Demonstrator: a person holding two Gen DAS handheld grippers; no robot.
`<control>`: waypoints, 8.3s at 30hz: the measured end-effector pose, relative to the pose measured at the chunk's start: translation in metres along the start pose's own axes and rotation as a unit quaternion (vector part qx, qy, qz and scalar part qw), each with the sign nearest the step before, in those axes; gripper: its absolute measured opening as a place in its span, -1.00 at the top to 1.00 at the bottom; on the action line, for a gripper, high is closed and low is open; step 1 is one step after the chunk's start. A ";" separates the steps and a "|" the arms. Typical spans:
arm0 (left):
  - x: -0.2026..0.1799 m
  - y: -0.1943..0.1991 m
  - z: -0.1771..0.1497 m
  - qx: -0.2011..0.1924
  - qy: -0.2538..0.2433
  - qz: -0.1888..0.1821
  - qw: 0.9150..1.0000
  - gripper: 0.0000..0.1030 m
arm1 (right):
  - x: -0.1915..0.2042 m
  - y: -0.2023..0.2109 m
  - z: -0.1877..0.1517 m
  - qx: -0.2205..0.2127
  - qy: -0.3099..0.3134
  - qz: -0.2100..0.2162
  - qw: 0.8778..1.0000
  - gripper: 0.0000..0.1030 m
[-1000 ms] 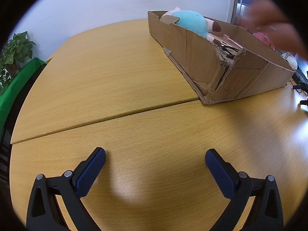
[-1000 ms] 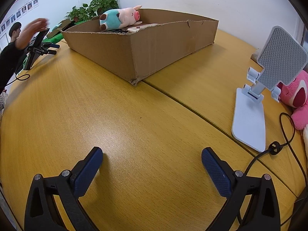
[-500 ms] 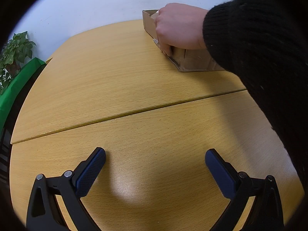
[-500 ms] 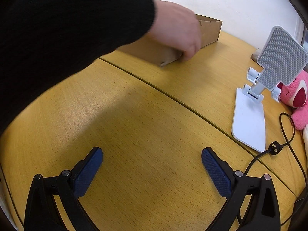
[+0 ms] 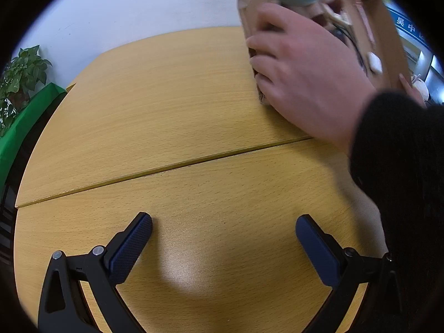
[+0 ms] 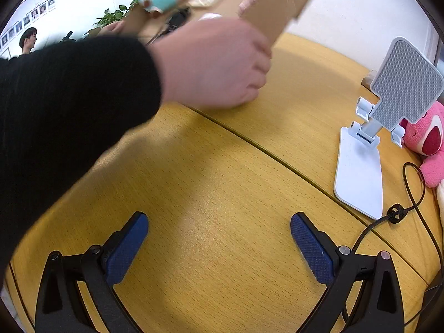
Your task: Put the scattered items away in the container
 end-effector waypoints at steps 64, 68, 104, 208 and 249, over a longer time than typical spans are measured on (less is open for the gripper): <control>0.010 -0.004 0.015 -0.003 0.012 0.009 1.000 -1.00 | 0.003 -0.004 0.002 0.001 -0.003 -0.003 1.000 -1.00; 0.010 -0.004 0.014 -0.003 0.012 0.009 1.000 -1.00 | 0.003 -0.004 0.002 0.002 -0.003 -0.004 1.000 -1.00; 0.008 -0.002 0.005 -0.006 0.022 0.015 1.000 -1.00 | 0.007 -0.009 0.008 0.008 -0.032 -0.026 0.999 -1.00; -0.165 0.008 0.332 -0.115 0.049 -0.195 0.973 -0.56 | -0.042 -0.082 0.446 -0.083 0.103 -0.089 0.987 -0.37; -0.135 0.015 0.189 -0.042 0.000 -0.074 0.996 -0.72 | 0.046 -0.071 0.355 -0.040 -0.070 -0.015 0.997 -0.77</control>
Point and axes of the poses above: each gripper's, at about its wrist camera, not at the fingertips, and y roughly against the way its jaws point, x to its left, z to its top, the point moved 8 cm from there along -y, roughly the way its jaws point, and after that the axes turned 14 degrees about y, right-handed, at the moved point
